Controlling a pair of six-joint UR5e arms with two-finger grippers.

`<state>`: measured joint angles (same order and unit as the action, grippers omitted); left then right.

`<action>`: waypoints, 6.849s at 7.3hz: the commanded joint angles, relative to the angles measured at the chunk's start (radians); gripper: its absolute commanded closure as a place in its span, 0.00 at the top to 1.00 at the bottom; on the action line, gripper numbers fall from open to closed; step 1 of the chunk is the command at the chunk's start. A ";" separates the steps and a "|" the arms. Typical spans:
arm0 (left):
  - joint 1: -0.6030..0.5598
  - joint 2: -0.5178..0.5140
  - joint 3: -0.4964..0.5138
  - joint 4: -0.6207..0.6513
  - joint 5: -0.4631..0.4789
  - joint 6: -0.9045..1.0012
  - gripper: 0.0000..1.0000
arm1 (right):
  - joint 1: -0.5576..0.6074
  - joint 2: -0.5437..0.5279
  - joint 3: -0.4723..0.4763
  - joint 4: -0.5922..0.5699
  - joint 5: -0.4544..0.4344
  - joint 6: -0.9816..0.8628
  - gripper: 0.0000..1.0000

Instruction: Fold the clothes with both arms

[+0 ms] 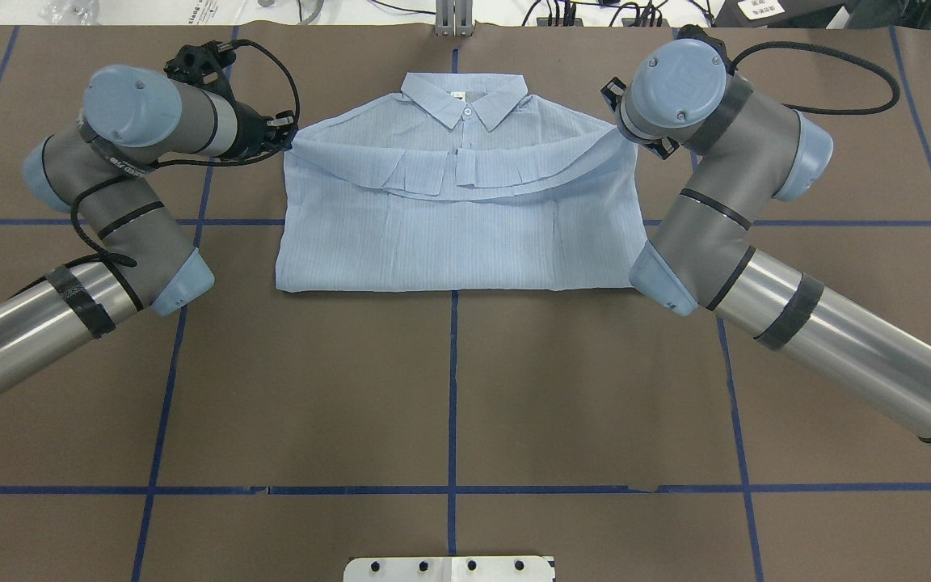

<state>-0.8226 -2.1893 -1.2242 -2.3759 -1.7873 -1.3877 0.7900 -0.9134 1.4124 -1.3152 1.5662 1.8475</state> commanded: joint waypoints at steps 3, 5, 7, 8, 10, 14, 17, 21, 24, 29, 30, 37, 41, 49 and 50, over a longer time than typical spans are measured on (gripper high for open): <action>0.000 -0.046 0.107 -0.074 0.002 -0.002 0.00 | 0.002 0.038 -0.140 0.123 -0.005 0.001 0.00; -0.003 -0.043 0.120 -0.075 0.008 -0.001 0.00 | 0.005 0.041 -0.162 0.123 -0.005 -0.001 0.00; -0.003 -0.044 0.121 -0.074 0.022 -0.005 0.08 | 0.008 0.041 -0.173 0.125 -0.003 -0.001 0.00; -0.001 -0.046 0.123 -0.074 0.022 -0.007 0.18 | 0.008 0.045 -0.173 0.125 -0.003 0.001 0.00; -0.003 -0.044 0.123 -0.074 0.022 -0.005 0.29 | 0.008 0.059 -0.174 0.125 -0.003 0.003 0.31; -0.023 -0.037 0.108 -0.082 0.016 -0.005 0.34 | 0.009 -0.035 0.001 0.114 0.023 0.010 0.63; -0.024 -0.027 0.100 -0.082 0.016 -0.005 0.34 | -0.093 -0.273 0.253 0.117 0.037 0.069 0.68; -0.024 -0.026 0.100 -0.082 0.016 -0.007 0.34 | -0.198 -0.352 0.283 0.125 0.032 0.134 0.68; -0.024 -0.024 0.100 -0.082 0.017 -0.007 0.34 | -0.216 -0.389 0.300 0.125 0.035 0.134 0.67; -0.023 -0.018 0.100 -0.083 0.019 -0.005 0.34 | -0.221 -0.386 0.321 0.125 0.037 0.147 0.00; -0.023 -0.020 0.098 -0.083 0.019 -0.007 0.34 | -0.219 -0.390 0.351 0.122 0.038 0.148 0.00; 0.005 0.163 -0.261 -0.071 -0.097 -0.165 0.36 | -0.834 -0.619 0.944 -0.414 0.189 0.347 0.00; 0.213 0.326 -0.524 -0.065 -0.061 -0.434 0.46 | -0.659 -0.549 0.973 -0.412 0.189 0.348 1.00; 0.436 0.232 -0.515 0.196 0.125 -0.585 0.70 | -0.175 -0.360 0.705 -0.400 0.187 0.101 1.00; 0.441 0.230 -0.508 0.196 0.125 -0.585 0.70 | -0.164 -0.358 0.698 -0.398 0.187 0.102 1.00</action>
<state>-0.3891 -1.9581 -1.7392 -2.1811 -1.6632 -1.9726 0.6074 -1.2829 2.1320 -1.7146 1.7526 1.9501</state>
